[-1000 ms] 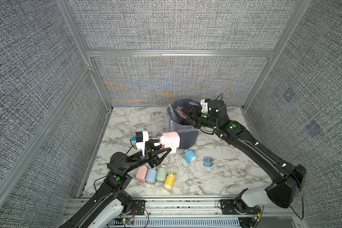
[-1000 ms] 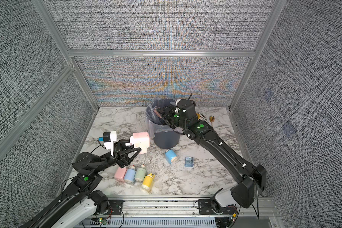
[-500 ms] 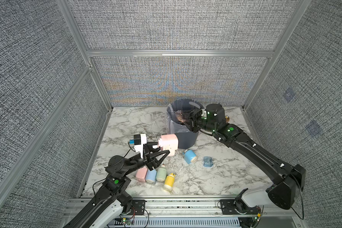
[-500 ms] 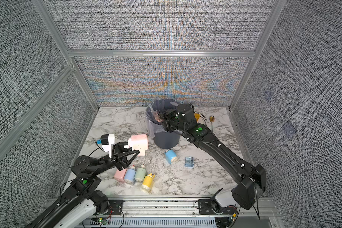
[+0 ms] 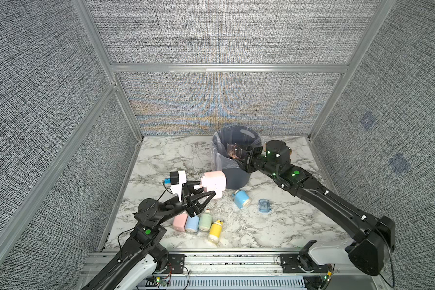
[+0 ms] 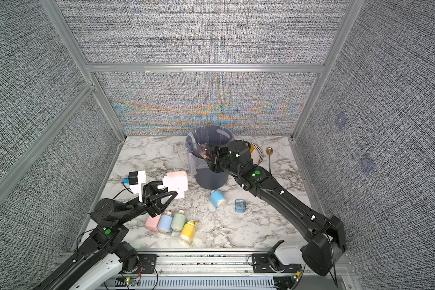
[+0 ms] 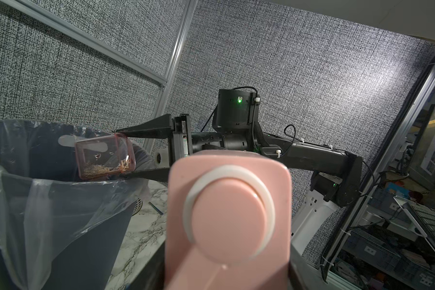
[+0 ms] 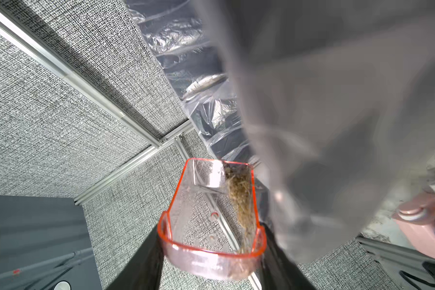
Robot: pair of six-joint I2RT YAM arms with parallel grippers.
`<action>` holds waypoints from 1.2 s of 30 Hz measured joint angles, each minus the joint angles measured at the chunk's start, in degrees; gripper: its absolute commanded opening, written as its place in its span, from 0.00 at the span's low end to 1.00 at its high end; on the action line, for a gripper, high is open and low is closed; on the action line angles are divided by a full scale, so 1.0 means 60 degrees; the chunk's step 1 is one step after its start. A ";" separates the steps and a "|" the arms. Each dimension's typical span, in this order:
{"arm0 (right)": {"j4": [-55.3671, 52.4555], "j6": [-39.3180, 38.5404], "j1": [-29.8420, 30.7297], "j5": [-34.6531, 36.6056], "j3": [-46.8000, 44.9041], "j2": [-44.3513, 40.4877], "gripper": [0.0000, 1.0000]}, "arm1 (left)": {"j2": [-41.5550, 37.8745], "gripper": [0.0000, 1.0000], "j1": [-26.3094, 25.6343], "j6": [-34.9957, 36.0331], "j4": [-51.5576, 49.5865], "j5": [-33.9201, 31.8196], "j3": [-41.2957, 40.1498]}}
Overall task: Take out the pencil sharpener tray and clean the shavings
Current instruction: Pour the shavings into the trash bin.
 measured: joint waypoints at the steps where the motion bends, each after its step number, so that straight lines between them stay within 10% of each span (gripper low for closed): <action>1: 0.0073 0.0047 0.0011 0.0004 0.0033 0.0018 0.00 | 0.0040 0.16 0.0000 -0.0025 0.0004 0.0000 0.0000; 36: 0.1497 0.0375 -0.0495 0.0310 -0.1027 -0.0248 0.00 | -0.0186 0.16 0.0000 -0.0095 -0.0004 -0.0076 -0.0226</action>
